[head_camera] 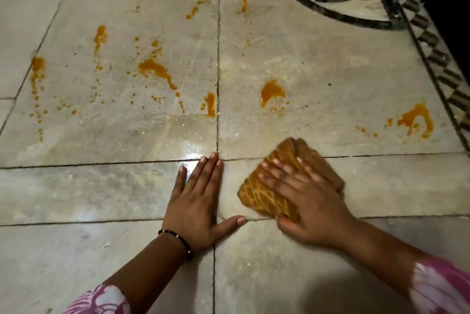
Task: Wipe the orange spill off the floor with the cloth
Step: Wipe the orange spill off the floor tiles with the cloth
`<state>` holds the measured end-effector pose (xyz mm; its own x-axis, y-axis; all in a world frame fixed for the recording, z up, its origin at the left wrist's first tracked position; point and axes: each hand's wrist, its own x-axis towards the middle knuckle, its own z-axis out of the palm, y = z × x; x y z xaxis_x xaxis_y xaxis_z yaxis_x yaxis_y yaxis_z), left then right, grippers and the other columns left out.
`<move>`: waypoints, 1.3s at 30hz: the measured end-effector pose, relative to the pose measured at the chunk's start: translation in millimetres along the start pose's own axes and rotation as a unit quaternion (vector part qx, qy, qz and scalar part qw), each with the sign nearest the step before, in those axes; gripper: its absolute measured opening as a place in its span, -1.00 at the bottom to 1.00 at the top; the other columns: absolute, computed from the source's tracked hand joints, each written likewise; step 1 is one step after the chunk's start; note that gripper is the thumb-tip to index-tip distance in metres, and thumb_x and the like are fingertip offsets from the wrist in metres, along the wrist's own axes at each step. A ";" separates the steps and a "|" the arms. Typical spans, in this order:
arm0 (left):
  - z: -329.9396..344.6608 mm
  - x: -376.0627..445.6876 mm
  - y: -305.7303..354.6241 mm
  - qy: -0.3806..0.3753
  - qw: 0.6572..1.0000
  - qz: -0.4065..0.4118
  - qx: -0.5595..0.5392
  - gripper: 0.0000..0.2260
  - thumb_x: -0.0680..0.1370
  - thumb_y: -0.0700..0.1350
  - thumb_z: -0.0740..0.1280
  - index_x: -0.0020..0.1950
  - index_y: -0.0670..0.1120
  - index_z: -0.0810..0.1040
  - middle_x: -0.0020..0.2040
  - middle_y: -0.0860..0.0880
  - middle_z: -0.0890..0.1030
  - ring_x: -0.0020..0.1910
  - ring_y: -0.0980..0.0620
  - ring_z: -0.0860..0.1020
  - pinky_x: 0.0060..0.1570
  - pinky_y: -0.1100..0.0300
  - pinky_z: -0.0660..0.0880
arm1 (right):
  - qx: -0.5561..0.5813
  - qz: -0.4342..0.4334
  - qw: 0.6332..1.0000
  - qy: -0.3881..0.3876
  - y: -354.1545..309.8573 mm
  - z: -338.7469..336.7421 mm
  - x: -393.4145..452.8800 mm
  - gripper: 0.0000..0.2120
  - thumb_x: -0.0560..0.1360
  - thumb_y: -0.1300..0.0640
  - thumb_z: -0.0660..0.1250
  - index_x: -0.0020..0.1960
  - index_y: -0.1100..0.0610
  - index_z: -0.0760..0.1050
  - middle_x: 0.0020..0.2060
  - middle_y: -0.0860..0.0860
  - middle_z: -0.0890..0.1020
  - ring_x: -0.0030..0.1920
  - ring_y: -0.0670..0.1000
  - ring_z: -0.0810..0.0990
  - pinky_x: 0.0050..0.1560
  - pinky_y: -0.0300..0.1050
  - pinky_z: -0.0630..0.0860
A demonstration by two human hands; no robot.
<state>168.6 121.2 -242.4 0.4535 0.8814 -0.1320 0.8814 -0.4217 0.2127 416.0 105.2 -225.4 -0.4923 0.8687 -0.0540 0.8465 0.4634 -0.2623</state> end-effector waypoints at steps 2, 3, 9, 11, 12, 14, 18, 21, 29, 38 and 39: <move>-0.4 0.2 -0.1 0.003 1.000 -0.001 0.002 -0.09 0.42 0.50 -0.02 0.54 -0.14 0.09 0.55 -0.08 0.07 0.53 -0.01 -0.01 0.43 -0.14 -0.05 | 0.011 -0.001 1.000 0.010 24.1 -5.6 -30.6 -0.28 0.34 -0.19 0.25 0.46 0.01 0.25 0.43 -0.04 0.27 0.46 -0.09 0.12 0.47 -0.06 -0.04; -0.7 0.3 0.4 0.002 1.000 -0.003 0.001 -0.09 0.42 0.50 -0.02 0.54 -0.14 0.07 0.55 -0.07 0.06 0.53 -0.01 -0.01 0.44 -0.14 -0.05 | 0.019 0.011 1.000 0.012 39.7 -10.4 -39.1 -0.29 0.36 -0.18 0.24 0.46 0.01 0.23 0.43 -0.03 0.29 0.46 -0.09 0.14 0.47 -0.06 -0.03; -3.7 0.2 2.1 -0.024 1.000 -0.013 0.012 -0.08 0.41 0.49 0.00 0.55 -0.13 0.03 0.56 -0.06 0.04 0.54 -0.01 -0.04 0.44 -0.14 -0.05 | 0.010 0.169 0.984 0.058 84.6 -21.8 19.5 -0.30 0.39 -0.26 0.09 0.46 0.02 0.25 0.43 0.03 0.33 0.45 0.05 0.24 0.44 0.03 0.03; -3.5 0.4 2.1 -0.028 0.999 -0.014 0.013 -0.08 0.41 0.49 0.01 0.55 -0.13 0.04 0.56 -0.06 0.04 0.54 -0.01 -0.04 0.44 -0.15 -0.04 | 0.001 0.180 0.981 0.074 63.7 -12.5 52.5 -0.28 0.37 -0.27 0.07 0.44 0.06 0.31 0.42 0.05 0.36 0.45 0.06 0.26 0.43 -0.01 0.00; -3.9 0.7 2.2 -0.029 0.999 -0.014 0.012 -0.08 0.41 0.49 0.01 0.55 -0.13 0.05 0.56 -0.07 0.04 0.54 -0.01 -0.04 0.44 -0.15 -0.04 | 0.001 0.158 0.985 0.073 47.4 -8.2 62.5 -0.28 0.36 -0.26 0.07 0.42 0.07 0.33 0.41 0.06 0.38 0.44 0.06 0.27 0.42 -0.05 -0.03; -4.1 0.2 2.4 -0.027 0.999 -0.014 0.009 -0.08 0.41 0.49 0.02 0.54 -0.14 0.06 0.56 -0.07 0.06 0.54 -0.02 -0.03 0.44 -0.15 -0.03 | -0.003 0.085 0.995 0.058 16.0 0.6 60.8 -0.30 0.34 -0.21 0.11 0.41 0.08 0.35 0.39 0.06 0.40 0.42 0.06 0.31 0.41 -0.04 -0.02; -3.1 0.0 2.3 -0.016 1.000 -0.011 0.005 -0.08 0.40 0.49 0.01 0.54 -0.13 0.06 0.56 -0.07 0.06 0.54 -0.01 -0.03 0.44 -0.15 -0.04 | 0.028 0.009 0.999 0.031 15.7 -0.6 -3.5 -0.33 0.34 -0.14 0.19 0.43 0.04 0.29 0.42 -0.01 0.32 0.45 -0.04 0.21 0.43 -0.01 0.04; -2.2 0.9 1.5 -0.013 1.000 -0.013 0.000 -0.07 0.39 0.50 0.01 0.55 -0.12 0.04 0.56 -0.05 0.04 0.54 -0.01 -0.04 0.44 -0.15 -0.05 | 0.052 0.085 0.994 0.039 57.8 -13.9 -29.5 -0.31 0.36 -0.13 0.16 0.47 0.01 0.17 0.41 0.01 0.30 0.46 -0.03 0.15 0.44 -0.08 -0.03; -3.3 0.7 2.8 -0.016 1.000 -0.016 -0.004 -0.07 0.39 0.50 -0.02 0.55 -0.12 0.04 0.56 -0.05 0.02 0.54 0.00 -0.06 0.45 -0.14 -0.07 | 0.041 0.167 0.984 0.041 50.8 -21.4 83.2 -0.16 0.28 -0.30 -0.07 0.47 0.07 0.23 0.47 0.06 0.26 0.50 0.03 0.11 0.45 -0.04 -0.12; -0.9 0.6 1.3 -0.009 1.000 -0.013 -0.004 -0.07 0.39 0.51 -0.01 0.55 -0.10 0.01 0.56 -0.04 0.01 0.54 0.00 -0.06 0.45 -0.14 -0.08 | 0.022 0.021 1.000 -0.008 60.5 -13.2 -35.3 -0.31 0.37 -0.14 0.19 0.47 0.00 0.23 0.44 0.00 0.30 0.48 0.00 0.18 0.45 0.10 0.05; -2.2 0.8 1.7 -0.012 1.000 -0.013 -0.003 -0.07 0.39 0.50 0.00 0.55 -0.10 0.01 0.56 -0.04 0.01 0.54 0.00 -0.07 0.45 -0.14 -0.08 | 0.018 0.028 0.999 -0.008 73.2 -18.7 -36.3 -0.31 0.37 -0.15 0.19 0.47 0.01 0.23 0.44 0.02 0.31 0.47 0.02 0.20 0.44 0.11 0.05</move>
<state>170.2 121.6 -240.0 0.4342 0.8863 -0.1612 0.8919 -0.3977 0.2154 499.6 110.8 -224.7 -0.4474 0.8903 -0.0849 0.8652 0.4069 -0.2930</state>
